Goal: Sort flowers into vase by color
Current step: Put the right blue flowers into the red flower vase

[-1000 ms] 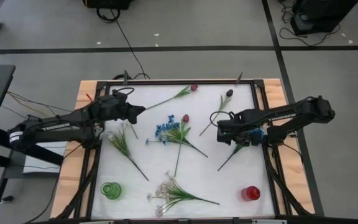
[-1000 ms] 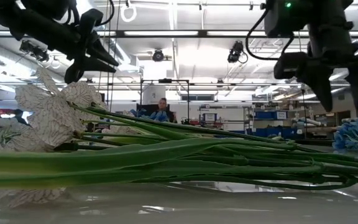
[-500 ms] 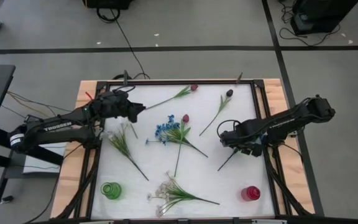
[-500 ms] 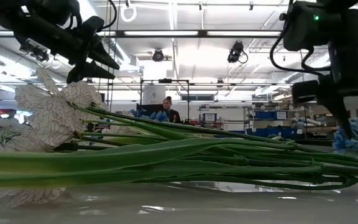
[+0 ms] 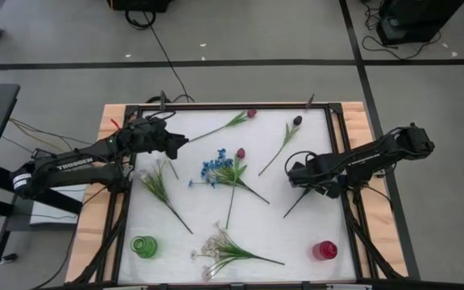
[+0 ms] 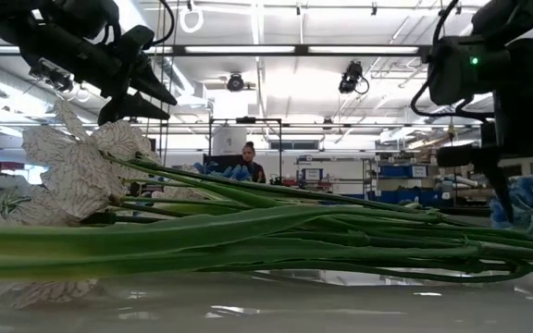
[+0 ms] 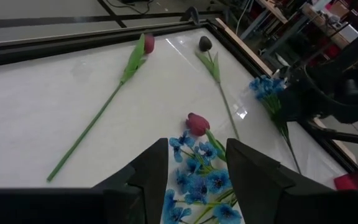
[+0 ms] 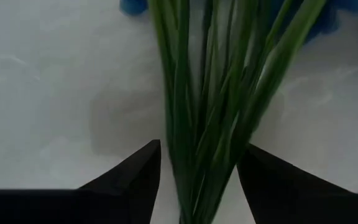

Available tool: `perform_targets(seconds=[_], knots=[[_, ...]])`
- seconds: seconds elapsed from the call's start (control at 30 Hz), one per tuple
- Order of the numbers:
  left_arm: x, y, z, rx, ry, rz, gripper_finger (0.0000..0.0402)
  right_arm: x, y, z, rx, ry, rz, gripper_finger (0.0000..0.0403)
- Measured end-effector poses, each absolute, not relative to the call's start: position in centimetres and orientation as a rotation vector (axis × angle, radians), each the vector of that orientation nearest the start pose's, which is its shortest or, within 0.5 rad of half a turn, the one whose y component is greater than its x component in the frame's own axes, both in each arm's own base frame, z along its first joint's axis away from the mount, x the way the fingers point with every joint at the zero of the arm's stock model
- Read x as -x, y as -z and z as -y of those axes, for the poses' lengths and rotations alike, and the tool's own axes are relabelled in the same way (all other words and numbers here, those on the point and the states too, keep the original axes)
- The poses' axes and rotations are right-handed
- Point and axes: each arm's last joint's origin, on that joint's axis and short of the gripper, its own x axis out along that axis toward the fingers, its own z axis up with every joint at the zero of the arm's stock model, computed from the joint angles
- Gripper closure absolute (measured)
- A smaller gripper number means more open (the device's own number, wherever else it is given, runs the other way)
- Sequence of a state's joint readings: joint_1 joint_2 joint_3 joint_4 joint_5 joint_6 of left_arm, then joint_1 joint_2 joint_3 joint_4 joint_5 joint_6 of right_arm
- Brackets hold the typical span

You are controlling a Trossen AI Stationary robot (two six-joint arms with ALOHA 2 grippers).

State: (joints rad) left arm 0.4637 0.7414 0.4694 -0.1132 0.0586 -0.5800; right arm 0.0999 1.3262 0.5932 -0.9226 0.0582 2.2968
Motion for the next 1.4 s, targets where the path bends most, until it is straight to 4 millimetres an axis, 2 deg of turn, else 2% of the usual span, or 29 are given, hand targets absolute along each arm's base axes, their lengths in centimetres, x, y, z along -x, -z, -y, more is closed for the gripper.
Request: perform_targets(seconds=[0.17, 0.37, 0.57, 0.7, 0.87, 1.07, 1.2, 1.4], knots=[[-15.0, -23.9, -7.2, 0.661, -0.49, -0.24, 0.0234, -16.2, -13.5, -1.4, -1.51, 1.728, -0.851, 0.023], [-15.0, -24.4, -6.4, 0.529, -0.391, -0.25, 0.0234, -16.3, -13.3, -1.5, -1.476, 1.657, -0.875, 0.0312], [-14.8, -25.0, -5.6, 0.493, -0.332, -0.215, 0.0234, -16.8, -13.7, -1.7, -1.438, 1.61, -0.868, 0.0383], [-14.6, -26.0, -5.3, 0.455, -0.296, -0.132, 0.0234, -18.1, -14.7, -2.0, -1.435, 1.519, -0.811, 0.0385], [-14.6, -26.4, -4.9, 0.379, -0.264, -0.112, 0.0234, -19.7, -16.1, -2.2, -1.381, 1.401, -0.709, 0.0379], [-14.9, -26.4, -4.1, 0.337, -0.181, -0.126, 0.0234, -22.6, -19.1, -2.2, -1.179, 1.164, -0.542, 0.0383], [-15.0, -26.5, -3.8, 0.331, -0.16, -0.118, 0.0234, -23.7, -21.0, -1.6, -1.028, 1.095, -0.534, 0.0382], [-15.2, -26.8, -4.0, 0.337, -0.188, -0.083, 0.0234, -24.6, -22.8, -0.8, -0.875, 1.015, -0.572, 0.0382]])
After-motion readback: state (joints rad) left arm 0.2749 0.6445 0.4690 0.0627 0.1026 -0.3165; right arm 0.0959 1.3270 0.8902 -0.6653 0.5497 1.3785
